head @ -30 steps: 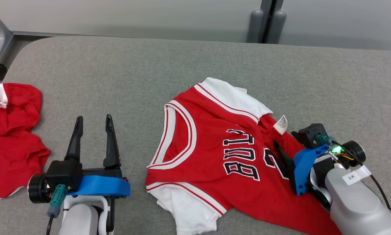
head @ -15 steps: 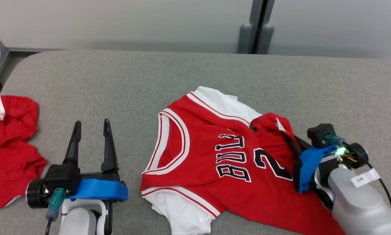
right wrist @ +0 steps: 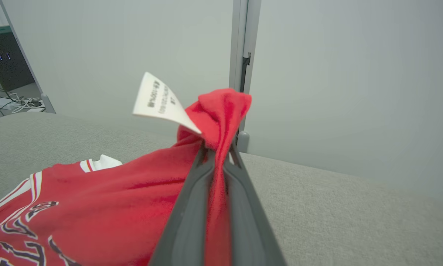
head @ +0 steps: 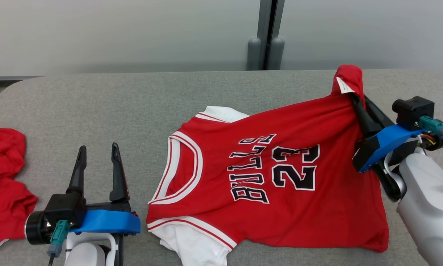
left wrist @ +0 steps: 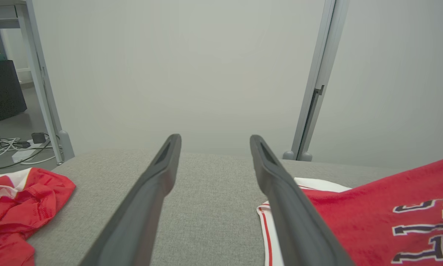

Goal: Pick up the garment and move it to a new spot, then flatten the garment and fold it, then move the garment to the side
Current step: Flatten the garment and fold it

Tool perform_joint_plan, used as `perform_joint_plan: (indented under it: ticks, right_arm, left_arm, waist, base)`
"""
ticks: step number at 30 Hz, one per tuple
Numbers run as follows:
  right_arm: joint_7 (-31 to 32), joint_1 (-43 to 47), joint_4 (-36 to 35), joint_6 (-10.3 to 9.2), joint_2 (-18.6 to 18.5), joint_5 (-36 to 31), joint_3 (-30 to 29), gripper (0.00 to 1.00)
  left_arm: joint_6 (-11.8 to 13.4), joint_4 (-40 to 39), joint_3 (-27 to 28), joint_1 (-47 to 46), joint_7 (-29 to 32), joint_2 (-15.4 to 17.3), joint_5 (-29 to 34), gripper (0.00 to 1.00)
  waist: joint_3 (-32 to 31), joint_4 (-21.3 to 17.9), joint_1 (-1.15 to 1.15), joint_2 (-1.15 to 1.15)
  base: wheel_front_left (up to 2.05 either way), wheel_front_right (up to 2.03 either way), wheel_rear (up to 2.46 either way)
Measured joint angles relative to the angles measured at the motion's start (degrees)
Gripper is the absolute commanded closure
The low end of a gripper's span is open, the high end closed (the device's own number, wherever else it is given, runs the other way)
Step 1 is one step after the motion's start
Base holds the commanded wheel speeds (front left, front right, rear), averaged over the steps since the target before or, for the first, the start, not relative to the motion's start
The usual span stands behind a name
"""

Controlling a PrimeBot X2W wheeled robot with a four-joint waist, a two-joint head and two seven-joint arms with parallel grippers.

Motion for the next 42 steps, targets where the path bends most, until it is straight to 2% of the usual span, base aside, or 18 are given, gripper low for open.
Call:
perform_joint_plan:
  ticks: [12, 24, 25, 26, 27, 31, 35, 38, 42]
  right_arm:
    - [1.1, -2.1, -0.5, 0.0, 0.0, -5.7, -4.7, 1.0]
    - [2.8, -11.3, 12.4, -0.01, 0.4, -11.6, -5.8, 1.0]
    - [2.8, -11.8, 13.7, -0.01, 0.6, -11.8, -5.8, 0.67]
    - [2.8, -12.3, 15.0, -0.01, 0.9, -12.0, -5.5, 0.29]
    - [2.8, -12.5, 16.3, -0.01, 1.3, -12.3, -5.2, 0.0]
    - [2.1, -12.8, 20.2, 0.0, 2.8, -11.7, -4.9, 0.0]
    - [0.5, -11.9, 20.9, -0.01, 3.2, -10.3, -4.6, 0.0]
    - [0.1, -8.6, 19.3, 0.0, 3.4, -9.2, -4.6, 0.0]
    - [-0.1, -3.8, 10.8, -0.01, 2.7, -7.9, -6.8, 0.0]
  left_arm:
    - [0.1, -0.1, -0.9, -0.3, 0.0, 0.0, -0.3, 0.0]
    - [0.5, -0.5, -2.9, -3.1, 0.0, 0.0, -1.1, 0.0]
    - [0.5, -0.5, -3.0, -3.2, 0.0, 0.0, -1.1, 0.0]
    - [0.5, -0.5, -3.0, -3.4, 0.0, 0.0, -1.1, 0.0]
    - [0.5, -0.5, -3.0, -3.6, 0.0, 0.0, -1.1, 0.0]
    - [0.5, -0.3, -2.6, -3.9, 0.0, 0.0, -1.0, 0.0]
    - [0.5, 0.0, -2.1, -3.9, 0.0, 0.0, -0.5, 0.0]
    - [0.5, 0.0, -0.7, -3.0, 0.0, 0.0, 0.0, 0.0]
    - [0.2, -0.1, 0.9, -1.2, 0.0, 0.0, 1.0, 0.0]
  waist:
    - [0.8, 1.8, 0.0, 0.0]
    - [4.6, 5.0, 0.0, 0.0]
    - [5.0, 5.2, 0.0, 0.0]
    - [5.3, 5.4, 0.0, 0.0]
    - [5.6, 5.5, 0.0, 0.0]
    - [6.0, 5.3, 0.01, 0.0]
    - [5.3, 4.2, 0.0, 0.0]
    - [4.4, 3.0, 0.0, 0.0]
    - [2.9, 0.8, 0.0, 0.0]
  base:
    - [0.0, 0.0, 0.0]
    - [0.0, 0.0, 0.0]
    - [0.0, 0.0, 0.0]
    - [0.0, 0.0, 0.0]
    - [0.0, 0.0, 0.0]
    - [0.0, 0.0, 0.0]
    - [0.0, 0.0, 0.0]
    - [0.0, 0.0, 0.0]
    - [0.0, 0.0, 0.0]
